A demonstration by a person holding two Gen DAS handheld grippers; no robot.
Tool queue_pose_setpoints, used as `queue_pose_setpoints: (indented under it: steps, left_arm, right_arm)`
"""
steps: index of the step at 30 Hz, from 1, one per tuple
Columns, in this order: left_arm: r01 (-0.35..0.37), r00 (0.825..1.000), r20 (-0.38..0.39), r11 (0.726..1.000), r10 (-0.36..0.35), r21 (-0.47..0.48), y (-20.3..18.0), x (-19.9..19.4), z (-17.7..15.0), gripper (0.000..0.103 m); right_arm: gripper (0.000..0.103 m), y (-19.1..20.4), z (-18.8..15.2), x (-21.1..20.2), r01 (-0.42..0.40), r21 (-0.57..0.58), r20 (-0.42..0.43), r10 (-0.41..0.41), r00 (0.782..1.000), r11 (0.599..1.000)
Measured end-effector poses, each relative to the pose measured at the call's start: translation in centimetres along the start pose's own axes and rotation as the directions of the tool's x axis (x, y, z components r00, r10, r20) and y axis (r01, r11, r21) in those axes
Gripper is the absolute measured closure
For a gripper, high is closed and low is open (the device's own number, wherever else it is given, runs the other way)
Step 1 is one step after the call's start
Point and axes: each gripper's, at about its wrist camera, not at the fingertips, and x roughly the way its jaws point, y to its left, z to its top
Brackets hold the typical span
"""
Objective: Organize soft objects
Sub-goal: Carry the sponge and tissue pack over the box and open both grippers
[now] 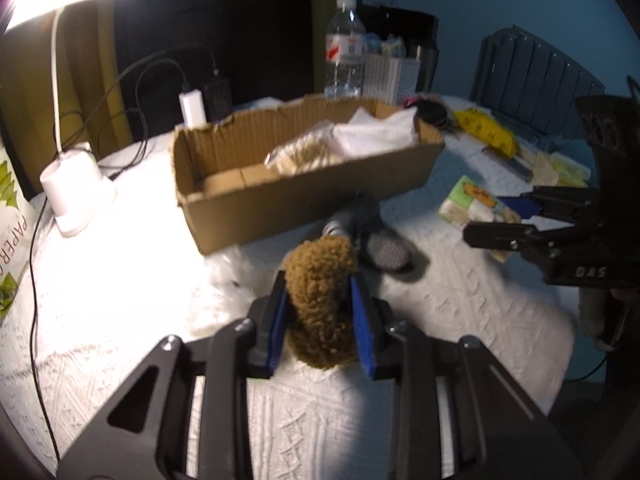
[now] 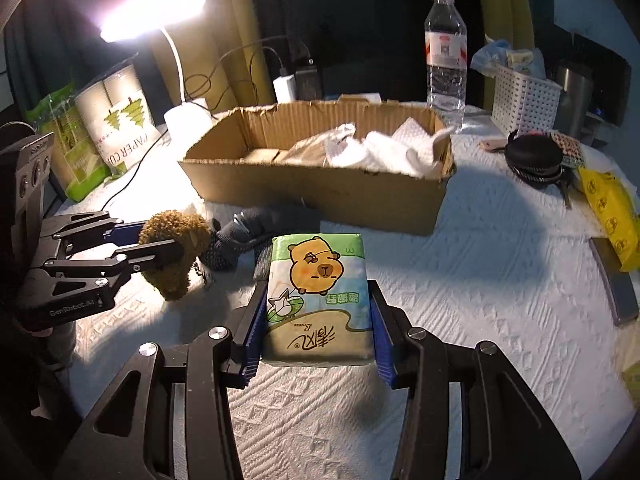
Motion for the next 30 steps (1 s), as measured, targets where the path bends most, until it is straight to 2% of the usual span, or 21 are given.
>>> queue_pose_setpoints:
  steps: [8,16,25,30]
  left_arm:
    - [0.011,0.996,0.092,1.000,-0.011,-0.005,0.4,-3.0,3.0,0.073]
    - [0.008,0.987,0.160,1.000,-0.004,-0.022,1.6,-4.3,6.1,0.073]
    - [0.018,0.978,0.207,1.000,-0.014,-0.017,2.3,-3.7,9.1,0.072]
    - [0.028,0.977,0.212,0.999,-0.021,-0.029,2.8,-2.0,10.2,0.072]
  right_arm:
    - [0.055,-0.1,2.5,-1.2,-0.003,-0.022,0.048,0.004,0.999,1.000]
    - [0.055,-0.5,5.1,-2.0,-0.005,-0.026,0.094,0.008,0.996,1.000]
    - [0.055,-1.9,8.2,-1.6,0.004,-0.009,0.141,-0.002,0.990,1.000]
    - [0.055,-2.6,9.7,-0.8,0.019,0.002,0.149,-0.019,0.989,1.000]
